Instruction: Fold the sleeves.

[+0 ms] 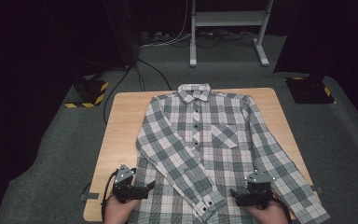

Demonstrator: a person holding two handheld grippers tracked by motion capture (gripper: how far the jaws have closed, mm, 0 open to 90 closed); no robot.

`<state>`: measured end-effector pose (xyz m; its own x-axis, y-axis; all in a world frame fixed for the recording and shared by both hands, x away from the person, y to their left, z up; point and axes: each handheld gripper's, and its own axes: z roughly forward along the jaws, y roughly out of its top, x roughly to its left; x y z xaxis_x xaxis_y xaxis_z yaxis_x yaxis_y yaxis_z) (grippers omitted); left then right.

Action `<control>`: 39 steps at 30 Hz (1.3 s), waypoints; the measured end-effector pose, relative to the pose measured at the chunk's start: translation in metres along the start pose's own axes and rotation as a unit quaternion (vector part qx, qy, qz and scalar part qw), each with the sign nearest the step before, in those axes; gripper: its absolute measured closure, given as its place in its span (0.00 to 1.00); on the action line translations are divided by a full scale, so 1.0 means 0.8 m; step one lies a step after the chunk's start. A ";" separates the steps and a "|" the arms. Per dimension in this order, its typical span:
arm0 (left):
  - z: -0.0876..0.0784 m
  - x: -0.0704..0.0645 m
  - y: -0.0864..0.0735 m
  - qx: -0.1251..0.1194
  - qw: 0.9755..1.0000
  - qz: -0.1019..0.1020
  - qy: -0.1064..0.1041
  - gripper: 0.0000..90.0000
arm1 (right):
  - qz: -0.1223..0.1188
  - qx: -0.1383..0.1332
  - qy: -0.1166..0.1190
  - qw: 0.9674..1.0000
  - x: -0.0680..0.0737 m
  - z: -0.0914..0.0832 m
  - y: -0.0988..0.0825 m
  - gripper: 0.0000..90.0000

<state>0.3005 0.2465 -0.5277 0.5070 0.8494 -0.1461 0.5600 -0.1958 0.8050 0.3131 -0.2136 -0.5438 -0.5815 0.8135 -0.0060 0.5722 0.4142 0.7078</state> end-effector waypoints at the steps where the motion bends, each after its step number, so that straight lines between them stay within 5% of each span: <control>1: 0.000 0.000 0.000 0.000 1.000 0.000 0.000 0.02 | 0.000 0.000 0.000 1.000 0.000 0.000 0.000 0.00; 4: -0.004 0.013 -0.012 0.027 0.999 0.005 0.033 0.02 | 0.000 0.000 0.000 1.000 0.000 0.000 0.000 0.00; 13: -0.002 0.026 -0.024 0.063 0.996 0.003 0.061 0.01 | 0.000 0.000 0.000 1.000 0.000 0.000 0.000 0.00; 16: 0.002 0.019 -0.024 0.075 0.994 0.026 0.081 0.01 | 0.000 0.000 0.000 1.000 0.000 0.000 0.000 0.00; 25: 0.003 0.017 -0.023 0.074 0.994 0.026 0.081 0.00 | 0.008 -0.022 0.002 1.000 -0.003 -0.005 -0.002 0.01; 39: 0.005 0.018 -0.022 0.075 0.994 0.031 0.074 0.00 | -0.013 -0.072 -0.015 0.997 -0.003 -0.038 0.000 0.00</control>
<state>0.3007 0.2600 -0.5461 0.4485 0.8938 -0.0042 0.6277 -0.3116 0.7134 0.2967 -0.2284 -0.5222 -0.5762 0.8161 -0.0452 0.4672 0.3743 0.8011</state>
